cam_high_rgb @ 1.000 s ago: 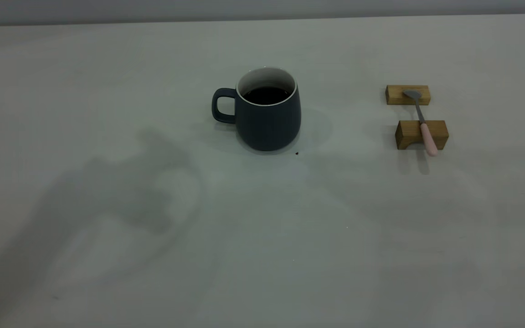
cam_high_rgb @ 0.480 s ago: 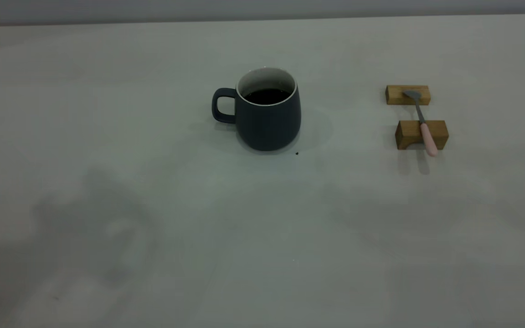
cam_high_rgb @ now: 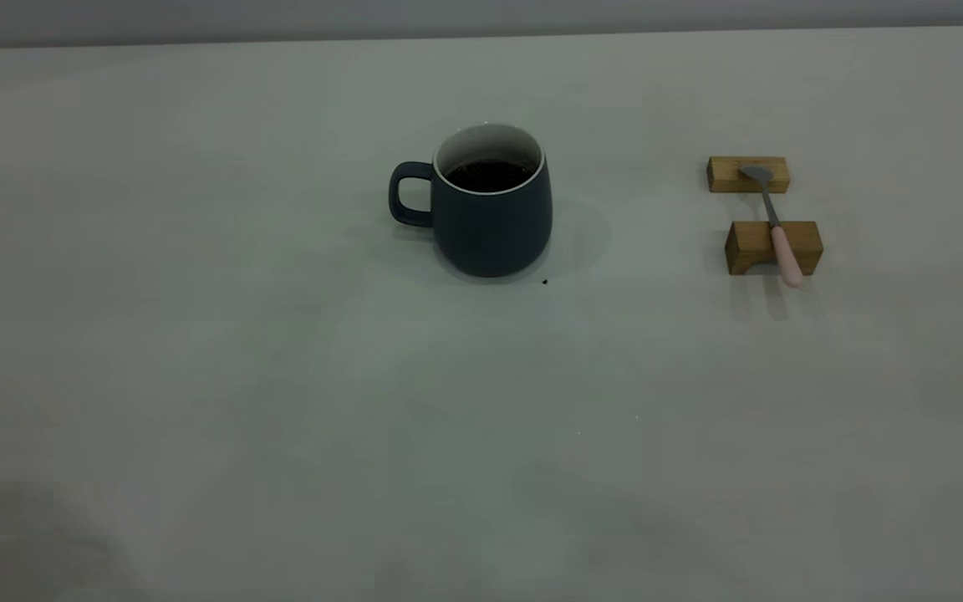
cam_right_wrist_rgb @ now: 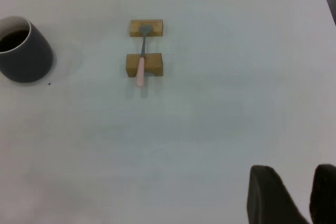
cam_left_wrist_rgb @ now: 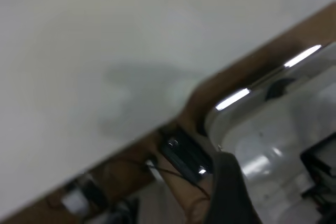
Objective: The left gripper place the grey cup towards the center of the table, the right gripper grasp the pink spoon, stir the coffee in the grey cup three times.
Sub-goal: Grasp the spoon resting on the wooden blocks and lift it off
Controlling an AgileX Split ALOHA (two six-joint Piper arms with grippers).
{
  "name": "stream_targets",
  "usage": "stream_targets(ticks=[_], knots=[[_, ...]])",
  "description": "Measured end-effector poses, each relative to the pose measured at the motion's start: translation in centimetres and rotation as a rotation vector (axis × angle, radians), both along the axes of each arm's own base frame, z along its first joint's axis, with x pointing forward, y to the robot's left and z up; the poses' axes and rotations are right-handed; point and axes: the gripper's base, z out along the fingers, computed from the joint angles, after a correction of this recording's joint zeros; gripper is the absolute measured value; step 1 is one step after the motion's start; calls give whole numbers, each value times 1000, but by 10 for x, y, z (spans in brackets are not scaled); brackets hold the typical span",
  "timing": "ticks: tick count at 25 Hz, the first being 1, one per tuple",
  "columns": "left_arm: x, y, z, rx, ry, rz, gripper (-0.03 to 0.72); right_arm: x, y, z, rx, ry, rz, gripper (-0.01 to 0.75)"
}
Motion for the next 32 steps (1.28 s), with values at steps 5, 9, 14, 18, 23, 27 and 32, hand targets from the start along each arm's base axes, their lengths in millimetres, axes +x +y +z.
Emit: stream_targets(ticks=[5,9,14,18,23,27,32], knots=[[-31,16,-39,16,13,107,568,0,0,0,0,0,0,238],[-51,26,-50,13,-37,126,568,0,0,0,0,0,0,238],[-71,34,-40,-59,-188,130,568,0,0,0,0,0,0,238],[-88,40,-36,-116,-310,135,568,0,0,0,0,0,0,238],[-108,49,-34,-158,-447,219,568,0,1,0,15,1,9,238],[-123,52,-34,-172,-556,315,568,0,5,0,52,-3,35,238],[-130,52,-36,-161,-598,389,568,3,10,6,79,-4,78,258]])
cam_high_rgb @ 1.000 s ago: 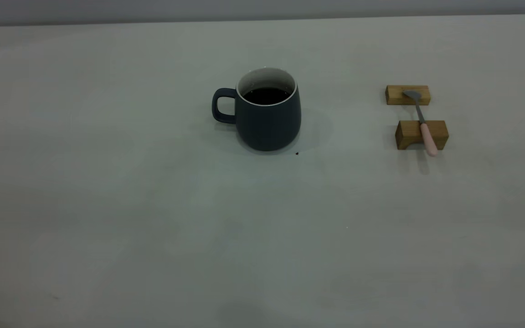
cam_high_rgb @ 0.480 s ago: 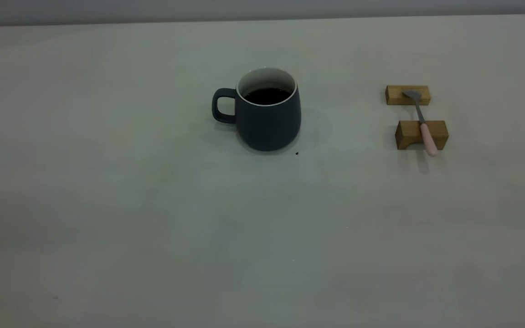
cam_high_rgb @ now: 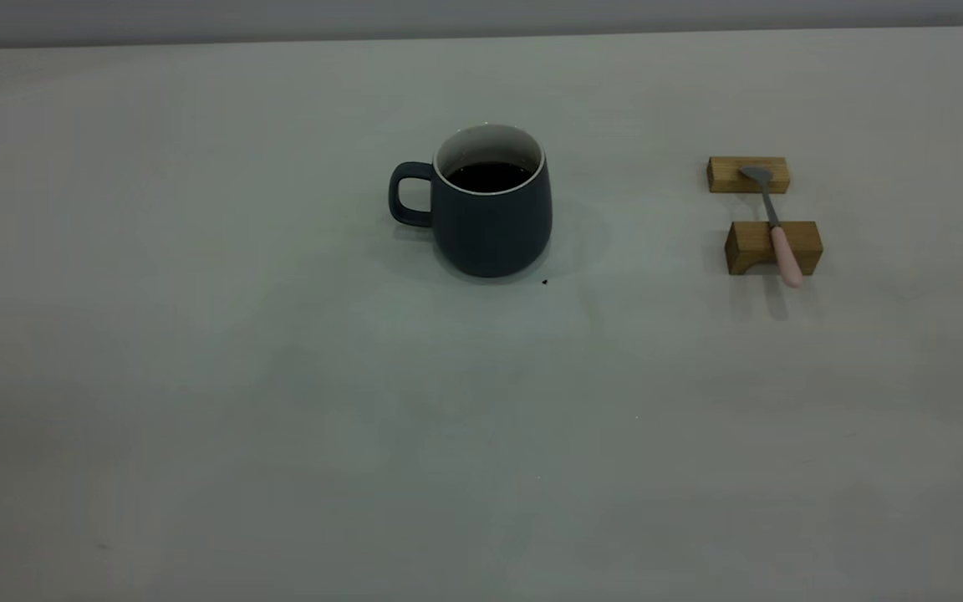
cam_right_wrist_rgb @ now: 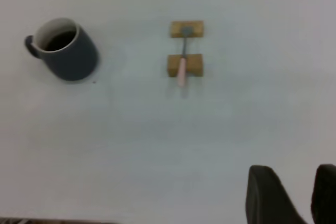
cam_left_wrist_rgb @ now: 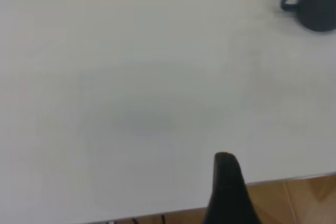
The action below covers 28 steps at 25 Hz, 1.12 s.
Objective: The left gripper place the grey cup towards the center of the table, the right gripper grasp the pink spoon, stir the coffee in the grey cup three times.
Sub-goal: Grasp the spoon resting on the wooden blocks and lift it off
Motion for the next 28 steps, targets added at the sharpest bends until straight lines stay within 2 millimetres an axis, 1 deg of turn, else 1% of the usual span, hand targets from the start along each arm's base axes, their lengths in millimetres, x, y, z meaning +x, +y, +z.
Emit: stream_targets(ticks=[2,5,8,12,15,21,28], knots=[[0,0,0,2,0,8,568,7,1,5,-4,23,12,297],[0,0,0,2,1,8,568,24,2,12,-34,66,48,373],[0,-1,0,-3,2,4,568,49,8,14,-42,140,127,428],[0,-1,0,-3,3,20,568,89,18,7,15,234,232,445],[0,-2,0,-3,3,58,568,120,22,-4,48,298,257,445],[0,-2,0,-3,3,74,568,179,22,-42,56,509,252,445],[0,-2,0,-4,3,74,568,238,22,-78,71,659,223,437]])
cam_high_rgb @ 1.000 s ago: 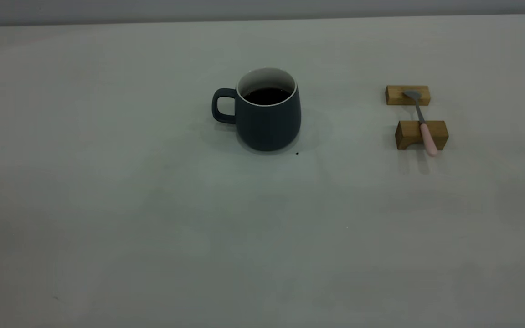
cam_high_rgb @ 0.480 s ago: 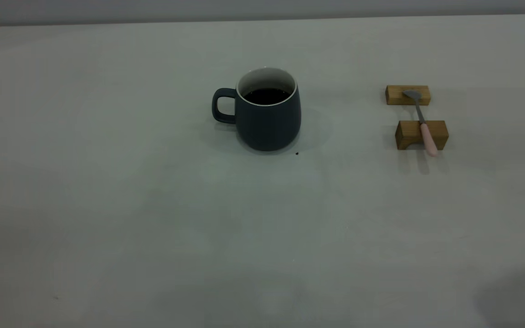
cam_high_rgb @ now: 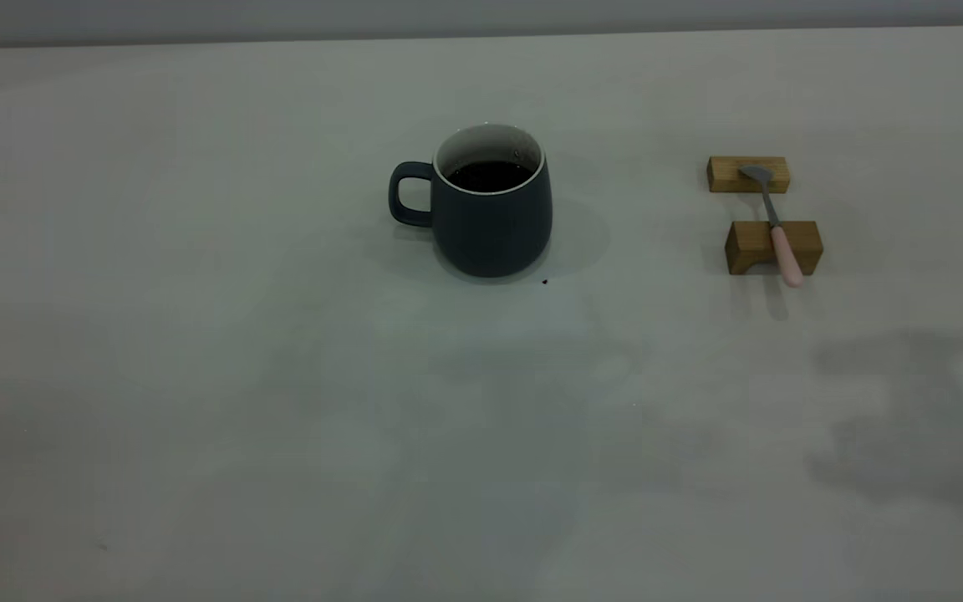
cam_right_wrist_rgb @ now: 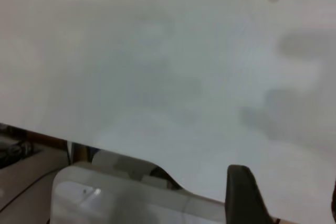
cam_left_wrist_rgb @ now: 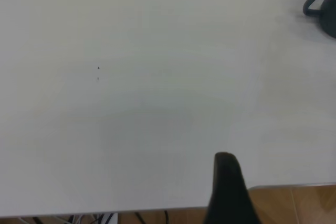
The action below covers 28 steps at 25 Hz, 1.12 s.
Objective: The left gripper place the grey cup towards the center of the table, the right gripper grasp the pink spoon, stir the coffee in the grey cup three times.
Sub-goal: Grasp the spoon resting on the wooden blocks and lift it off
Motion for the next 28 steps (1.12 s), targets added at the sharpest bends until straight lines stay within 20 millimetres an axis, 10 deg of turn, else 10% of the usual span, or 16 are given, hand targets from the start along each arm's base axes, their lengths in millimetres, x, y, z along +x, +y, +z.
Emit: stream_targets(ticks=[13,28], knots=[[0,0,0,0,0,0,568,96,49,-74,-17,165,95,431],[0,0,0,1,0,-1,568,168,45,-133,-193,246,42,542]])
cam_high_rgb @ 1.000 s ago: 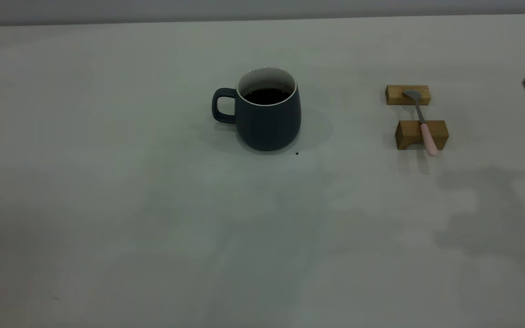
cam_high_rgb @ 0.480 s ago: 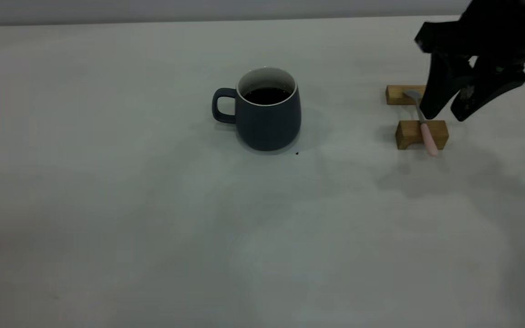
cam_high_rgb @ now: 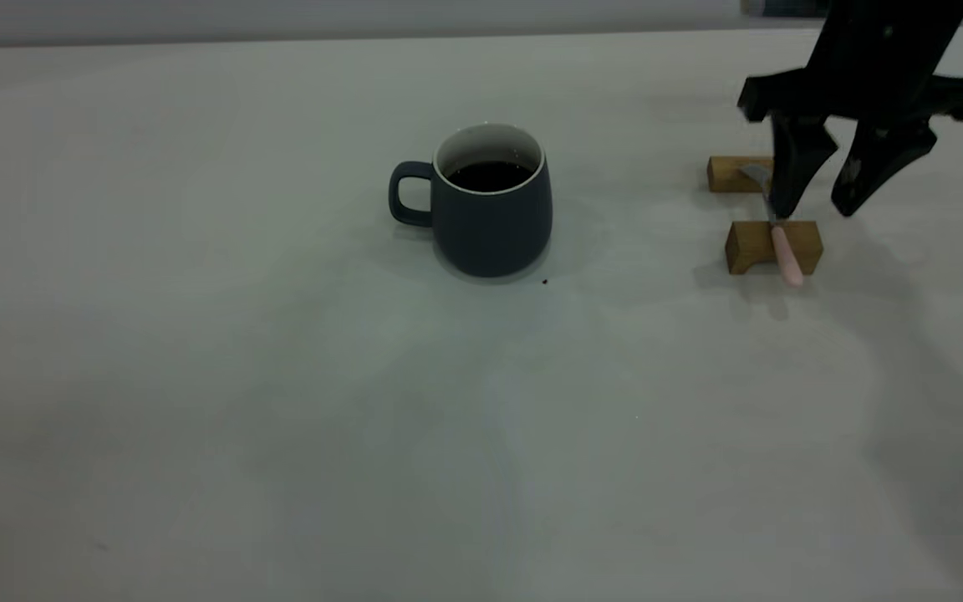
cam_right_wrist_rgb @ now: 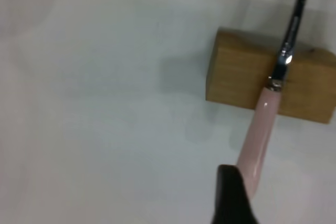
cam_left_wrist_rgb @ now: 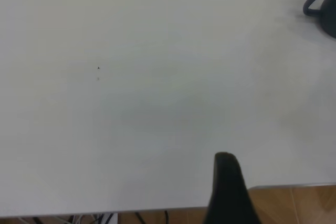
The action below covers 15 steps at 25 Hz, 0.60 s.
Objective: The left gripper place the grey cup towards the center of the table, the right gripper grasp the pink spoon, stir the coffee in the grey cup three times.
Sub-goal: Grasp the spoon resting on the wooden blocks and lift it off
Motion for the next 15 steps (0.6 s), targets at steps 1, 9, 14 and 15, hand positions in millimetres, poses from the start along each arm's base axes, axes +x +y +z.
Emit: stream_targets(ticks=[1,9,14,15], knots=[[0,0,0,0,0,0,568,1,0,-4,-1,13,2,565],[0,0,0,0,0,0,568,-3,0,-31,-10,83,-32,592],[0,0,0,0,0,0,568,-2,0,-43,-4,69,-54,589],[0,0,0,0,0,0,568,-1,1,-44,-1,67,-60,589]])
